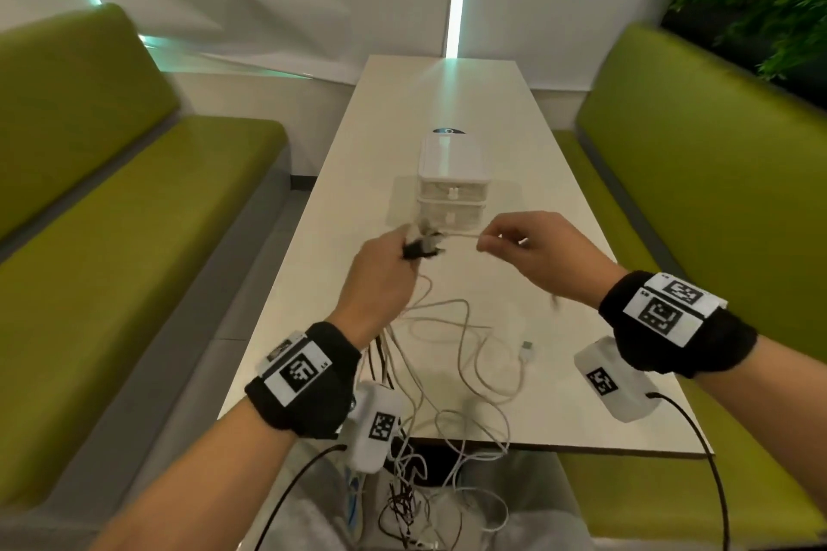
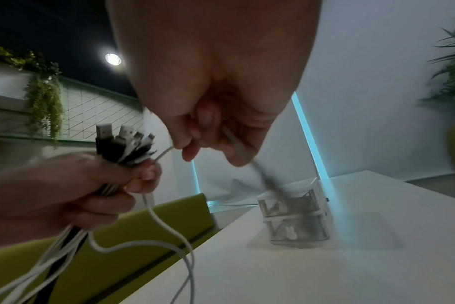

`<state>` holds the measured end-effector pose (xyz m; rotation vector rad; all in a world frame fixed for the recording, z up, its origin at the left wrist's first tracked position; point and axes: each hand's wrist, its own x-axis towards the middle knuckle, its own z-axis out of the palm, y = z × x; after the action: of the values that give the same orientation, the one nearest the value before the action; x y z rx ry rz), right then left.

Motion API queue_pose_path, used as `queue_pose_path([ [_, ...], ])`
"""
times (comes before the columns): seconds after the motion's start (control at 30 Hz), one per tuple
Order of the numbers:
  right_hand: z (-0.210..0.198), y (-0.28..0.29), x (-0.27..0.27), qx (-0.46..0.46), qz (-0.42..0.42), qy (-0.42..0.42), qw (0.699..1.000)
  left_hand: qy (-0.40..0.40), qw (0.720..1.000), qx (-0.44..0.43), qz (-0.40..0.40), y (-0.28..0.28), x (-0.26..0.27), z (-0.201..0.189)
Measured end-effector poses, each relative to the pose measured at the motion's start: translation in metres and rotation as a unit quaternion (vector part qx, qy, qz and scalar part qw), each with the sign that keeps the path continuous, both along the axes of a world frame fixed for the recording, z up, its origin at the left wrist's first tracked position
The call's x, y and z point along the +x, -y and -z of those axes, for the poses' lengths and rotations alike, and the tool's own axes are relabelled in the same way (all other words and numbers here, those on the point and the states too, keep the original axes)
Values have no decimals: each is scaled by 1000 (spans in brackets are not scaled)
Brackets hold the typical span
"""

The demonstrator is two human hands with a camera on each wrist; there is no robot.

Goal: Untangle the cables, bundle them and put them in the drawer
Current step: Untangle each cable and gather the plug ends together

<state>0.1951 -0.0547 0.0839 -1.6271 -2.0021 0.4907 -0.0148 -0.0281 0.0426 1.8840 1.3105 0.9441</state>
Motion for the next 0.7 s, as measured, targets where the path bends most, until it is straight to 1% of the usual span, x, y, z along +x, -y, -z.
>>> queue_pose_path([
  [0.07,-6,5,11,2,7,-9,1000,38,997,-29,-61,-6,-11,-1],
  [0.1,-8,7,16,0,10,-21,1000,50,995,-41,-75,-8,-15,-1],
  [0.17,-10,9,21,6,13,-65,998,54,994,-60,-67,-10,-18,1],
  [0.27,-13,12,15,73,25,-180,981,32,996,-76,-31,-8,-14,6],
  [0.3,-15,12,11,95,33,-199,975,26,997,-62,-34,-6,-12,6],
  [0.37,-19,10,0,106,47,-177,977,53,998,-17,-41,1,-11,4],
  [0.4,-22,9,-6,84,44,-153,984,72,997,6,-24,4,-10,2],
  [0.47,-26,8,-20,12,13,-129,992,85,995,41,43,10,-5,1],
  [0.53,-28,7,-32,-24,-30,-144,989,112,989,26,95,13,2,-2],
  [0.6,-29,5,-41,-36,-61,-167,983,137,985,-2,104,14,6,-7],
  [0.7,-24,5,-43,-71,-73,-221,970,94,992,36,77,13,0,-7],
])
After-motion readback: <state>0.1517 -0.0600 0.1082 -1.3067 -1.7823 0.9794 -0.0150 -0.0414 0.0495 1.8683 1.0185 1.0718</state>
